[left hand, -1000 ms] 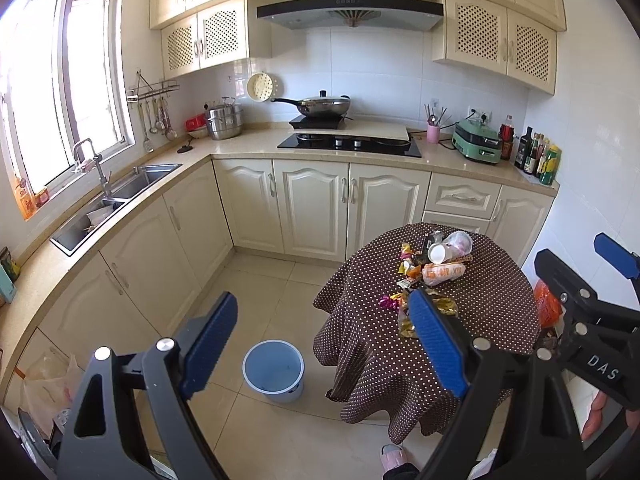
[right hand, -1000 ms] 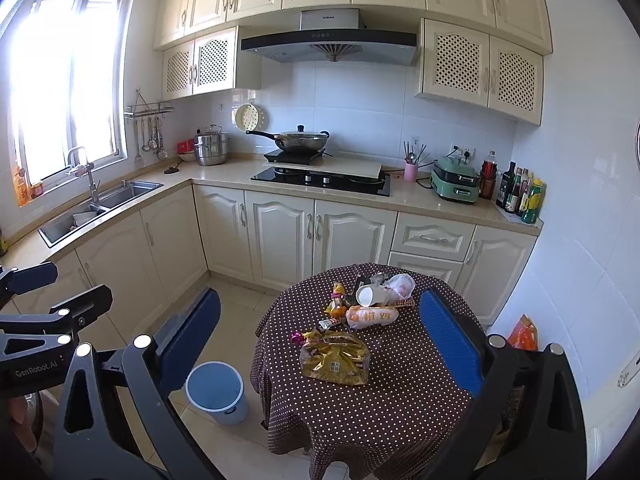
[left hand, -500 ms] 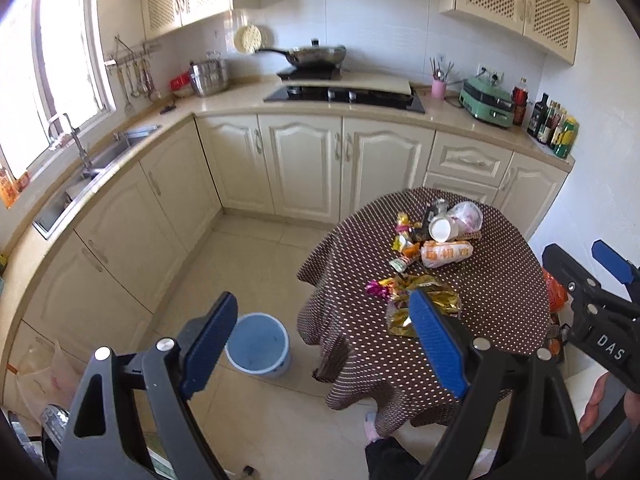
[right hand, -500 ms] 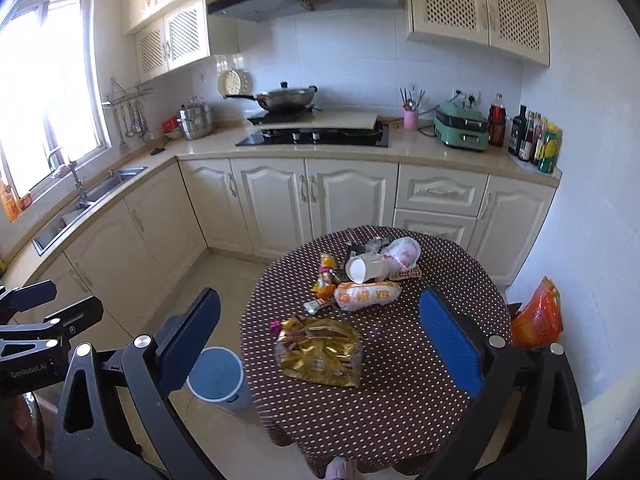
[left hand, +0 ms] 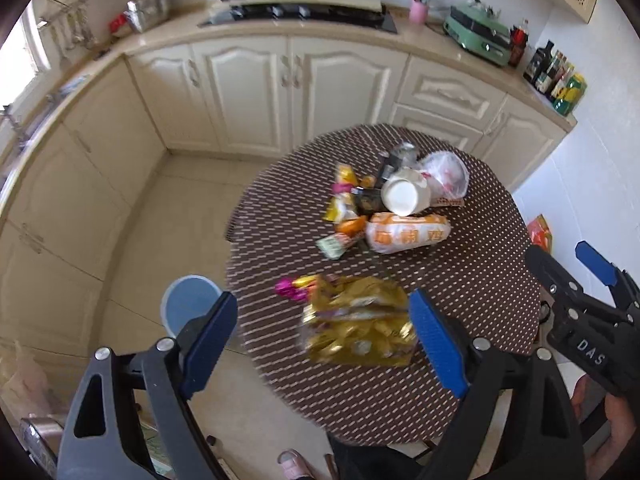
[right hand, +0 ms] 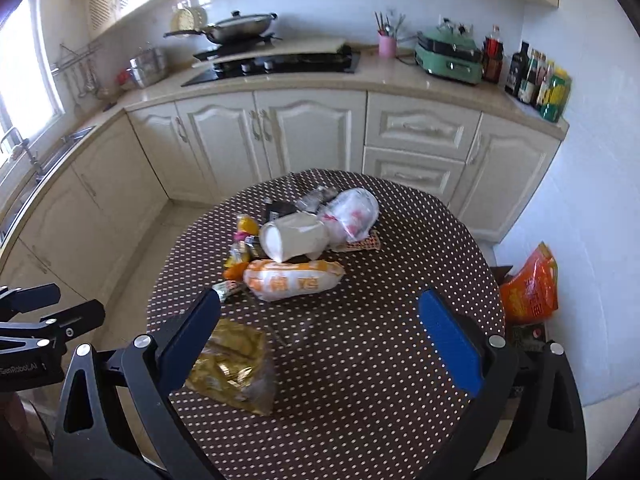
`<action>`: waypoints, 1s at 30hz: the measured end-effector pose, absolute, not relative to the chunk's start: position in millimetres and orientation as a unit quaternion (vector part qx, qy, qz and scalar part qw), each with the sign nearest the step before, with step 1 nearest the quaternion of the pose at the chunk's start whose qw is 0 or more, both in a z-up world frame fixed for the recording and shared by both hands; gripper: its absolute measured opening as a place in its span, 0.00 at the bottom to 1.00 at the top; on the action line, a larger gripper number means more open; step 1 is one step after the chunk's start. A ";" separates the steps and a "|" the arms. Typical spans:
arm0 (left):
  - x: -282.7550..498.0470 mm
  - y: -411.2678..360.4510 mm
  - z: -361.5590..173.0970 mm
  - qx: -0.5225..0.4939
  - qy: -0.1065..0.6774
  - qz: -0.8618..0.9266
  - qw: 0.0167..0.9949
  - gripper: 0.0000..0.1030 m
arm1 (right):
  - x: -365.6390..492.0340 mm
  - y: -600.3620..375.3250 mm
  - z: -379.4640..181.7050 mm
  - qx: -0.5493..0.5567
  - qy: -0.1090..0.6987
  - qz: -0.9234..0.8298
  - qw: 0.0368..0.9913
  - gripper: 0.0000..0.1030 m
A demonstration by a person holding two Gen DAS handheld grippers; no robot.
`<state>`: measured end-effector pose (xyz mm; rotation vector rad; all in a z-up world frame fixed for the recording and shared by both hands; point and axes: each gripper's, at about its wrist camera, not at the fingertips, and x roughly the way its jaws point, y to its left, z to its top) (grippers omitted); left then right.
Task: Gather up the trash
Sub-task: 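Grasp the white paper cup with the left tool while the right tool grasps the white plastic bag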
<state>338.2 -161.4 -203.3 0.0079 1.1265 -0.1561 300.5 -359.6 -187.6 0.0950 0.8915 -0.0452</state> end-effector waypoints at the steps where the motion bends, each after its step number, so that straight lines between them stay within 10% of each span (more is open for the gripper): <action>1: 347.5 -168.8 -211.5 0.002 0.540 -0.081 0.838 0.83 | 306.5 -366.0 -193.2 0.049 0.437 -0.025 0.898 0.93; 24: 518.1 -280.8 -323.3 0.001 0.575 -0.129 0.808 0.83 | 423.6 -458.7 -275.9 0.211 0.440 -0.083 0.869 0.93; 30: 529.5 -281.3 -341.3 -0.007 0.594 -0.160 0.788 0.44 | 450.7 -461.8 -298.9 0.230 0.442 -0.074 0.864 0.93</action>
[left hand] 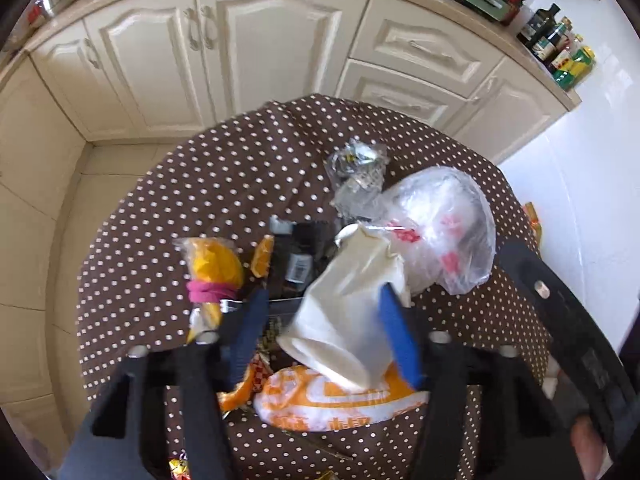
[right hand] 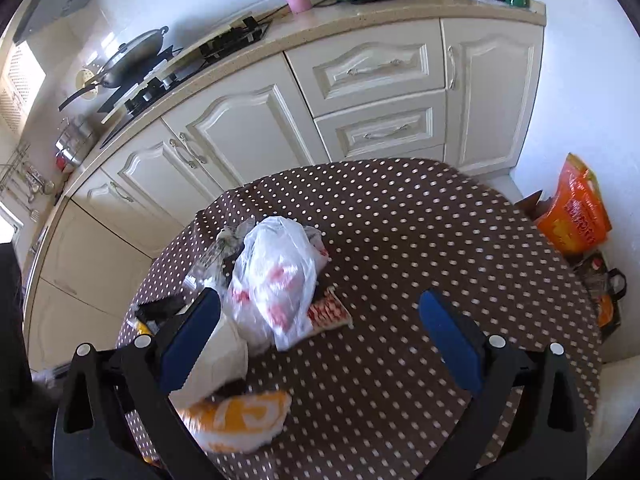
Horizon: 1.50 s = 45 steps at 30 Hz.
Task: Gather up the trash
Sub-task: 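Grasp the white paper cup with the left tool while the right tool grasps the white plastic bag, then carry cup and bag over the blue bin and open both tools to drop them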
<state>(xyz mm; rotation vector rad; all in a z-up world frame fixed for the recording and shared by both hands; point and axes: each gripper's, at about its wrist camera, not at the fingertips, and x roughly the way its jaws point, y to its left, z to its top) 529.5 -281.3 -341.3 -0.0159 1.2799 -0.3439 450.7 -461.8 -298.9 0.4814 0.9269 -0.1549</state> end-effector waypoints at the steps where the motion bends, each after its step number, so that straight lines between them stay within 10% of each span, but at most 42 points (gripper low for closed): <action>1: 530.3 -281.1 -342.7 -0.008 0.596 -0.163 0.787 0.38 | 455.1 -461.8 -302.3 0.233 0.443 -0.071 0.863 0.93; 4: 532.1 -280.4 -343.1 -0.016 0.592 -0.178 0.786 0.12 | 467.4 -460.0 -312.0 0.240 0.453 -0.061 0.856 0.77; 10: 527.3 -281.7 -335.7 -0.021 0.582 -0.201 0.788 0.08 | 474.9 -462.2 -319.3 0.255 0.478 -0.030 0.840 0.13; 13: 523.5 -279.1 -330.3 -0.036 0.579 -0.209 0.787 0.07 | 467.0 -461.5 -298.7 0.240 0.465 -0.027 0.852 0.02; 29: 473.2 -210.6 -247.0 -0.093 0.529 -0.220 0.814 0.02 | 428.4 -403.2 -197.2 0.156 0.419 0.022 0.894 0.01; 45: 415.6 83.7 -258.8 -0.140 0.530 -0.092 0.831 0.02 | 436.9 -106.7 -207.8 0.085 0.446 0.186 0.872 0.01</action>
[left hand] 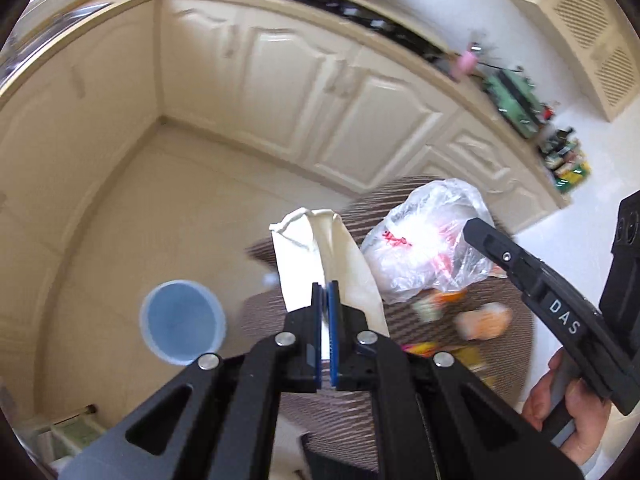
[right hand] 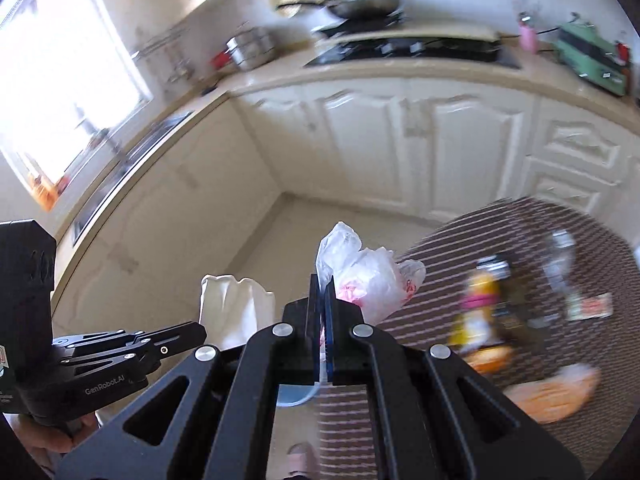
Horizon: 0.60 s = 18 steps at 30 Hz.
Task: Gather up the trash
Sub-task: 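Carry cup and bag over the blue bin and open both tools to drop them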
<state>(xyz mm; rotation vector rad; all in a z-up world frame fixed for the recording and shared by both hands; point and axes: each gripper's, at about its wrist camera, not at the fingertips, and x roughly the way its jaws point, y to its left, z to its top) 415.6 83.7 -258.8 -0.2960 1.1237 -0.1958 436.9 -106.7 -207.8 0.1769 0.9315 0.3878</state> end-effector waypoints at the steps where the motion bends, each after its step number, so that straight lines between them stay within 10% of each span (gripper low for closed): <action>1: 414.3 102.8 -267.0 -0.138 0.535 -0.083 0.829 0.02 | 436.7 -85.2 -218.4 0.081 0.452 0.191 0.867 0.01; 15: 436.2 237.2 -428.5 -0.115 0.627 -0.047 0.769 0.04 | 444.2 53.7 -361.9 0.035 0.541 0.165 0.824 0.01; 18: 443.9 244.1 -449.7 -0.116 0.644 -0.041 0.755 0.26 | 447.6 57.1 -377.6 0.029 0.553 0.157 0.818 0.01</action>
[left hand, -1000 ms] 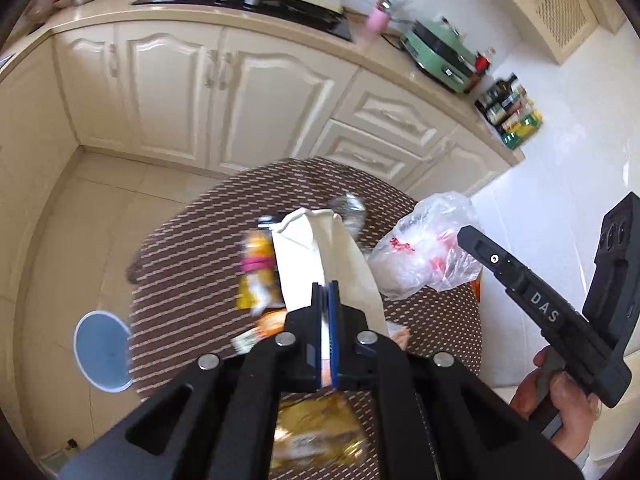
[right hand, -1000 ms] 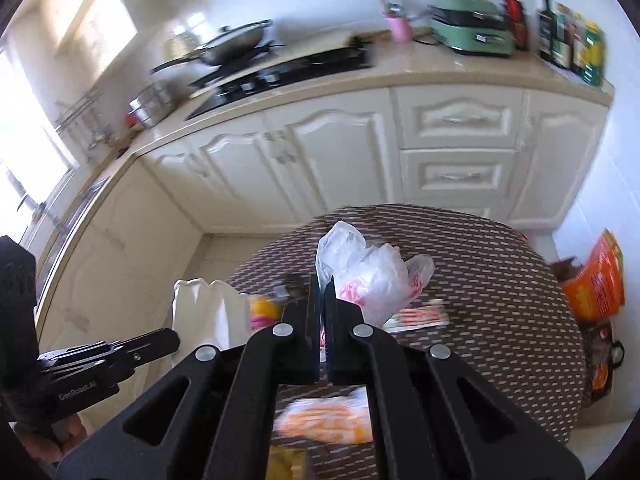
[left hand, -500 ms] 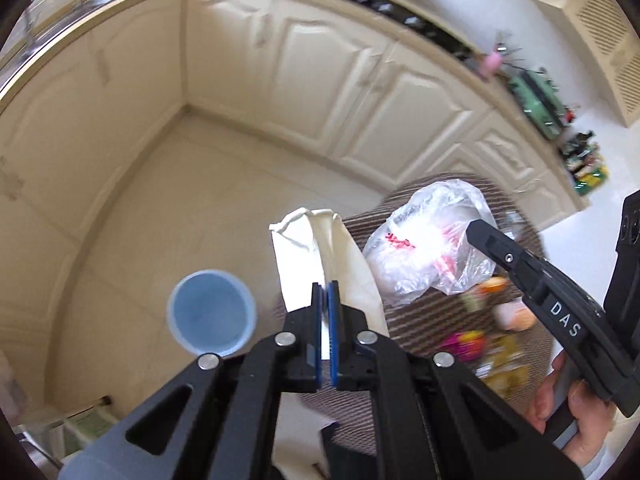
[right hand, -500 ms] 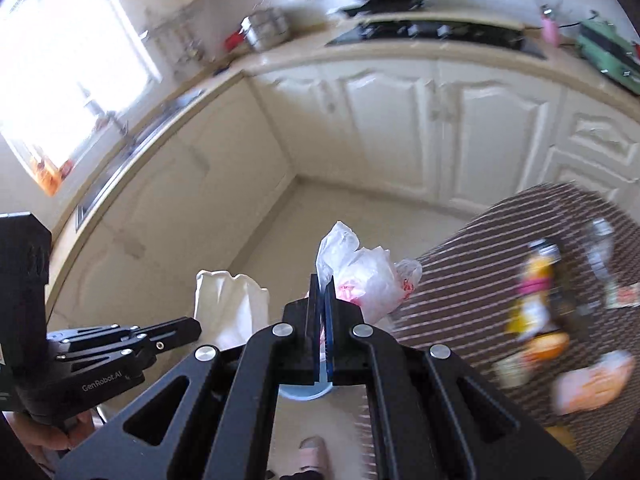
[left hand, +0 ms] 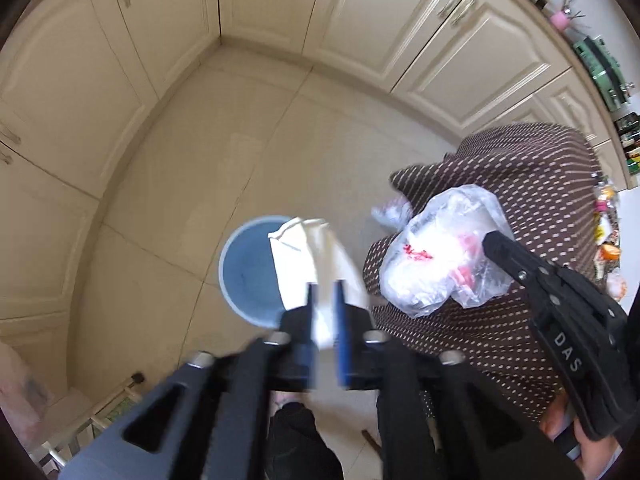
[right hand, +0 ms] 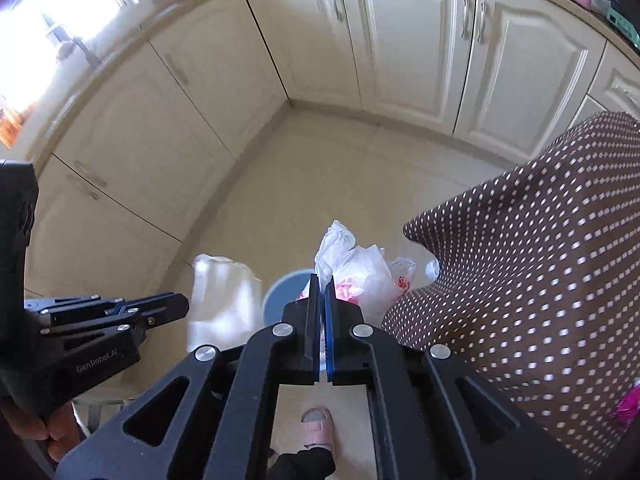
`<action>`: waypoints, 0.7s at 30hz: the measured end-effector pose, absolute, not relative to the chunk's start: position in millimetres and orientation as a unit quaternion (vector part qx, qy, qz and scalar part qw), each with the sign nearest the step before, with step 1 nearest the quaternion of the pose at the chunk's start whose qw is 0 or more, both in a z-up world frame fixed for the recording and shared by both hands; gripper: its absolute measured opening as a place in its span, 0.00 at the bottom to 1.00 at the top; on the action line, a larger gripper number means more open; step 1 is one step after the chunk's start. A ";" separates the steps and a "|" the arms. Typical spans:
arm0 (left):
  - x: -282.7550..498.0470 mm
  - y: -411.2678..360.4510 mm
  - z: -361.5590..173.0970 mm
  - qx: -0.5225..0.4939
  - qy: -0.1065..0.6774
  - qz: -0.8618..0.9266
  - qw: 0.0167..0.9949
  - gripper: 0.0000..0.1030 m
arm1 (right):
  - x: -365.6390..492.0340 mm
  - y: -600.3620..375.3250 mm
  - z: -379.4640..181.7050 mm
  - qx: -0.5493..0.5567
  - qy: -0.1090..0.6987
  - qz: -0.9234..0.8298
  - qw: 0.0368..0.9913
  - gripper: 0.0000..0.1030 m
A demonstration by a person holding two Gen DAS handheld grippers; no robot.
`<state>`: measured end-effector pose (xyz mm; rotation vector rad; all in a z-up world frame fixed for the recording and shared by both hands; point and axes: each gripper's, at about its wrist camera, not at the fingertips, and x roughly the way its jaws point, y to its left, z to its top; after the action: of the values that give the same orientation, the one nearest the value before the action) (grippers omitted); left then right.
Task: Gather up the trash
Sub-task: 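Carry cup and bag over the blue bin and open both tools to drop them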
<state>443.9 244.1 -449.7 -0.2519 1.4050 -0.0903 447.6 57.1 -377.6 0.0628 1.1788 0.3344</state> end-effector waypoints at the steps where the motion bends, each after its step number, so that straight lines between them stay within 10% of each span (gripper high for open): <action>1: 444.5 245.6 -452.2 -0.119 0.644 -0.035 0.755 0.32 | 448.5 59.7 -381.3 0.030 0.558 0.156 0.815 0.01; 21: 429.2 315.1 -435.0 -0.149 0.630 0.035 0.762 0.45 | 455.1 150.1 -388.6 0.022 0.582 0.223 0.782 0.06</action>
<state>429.2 315.1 -435.0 -0.3233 1.3702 0.0751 455.1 150.1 -388.6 0.0467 1.2564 0.4819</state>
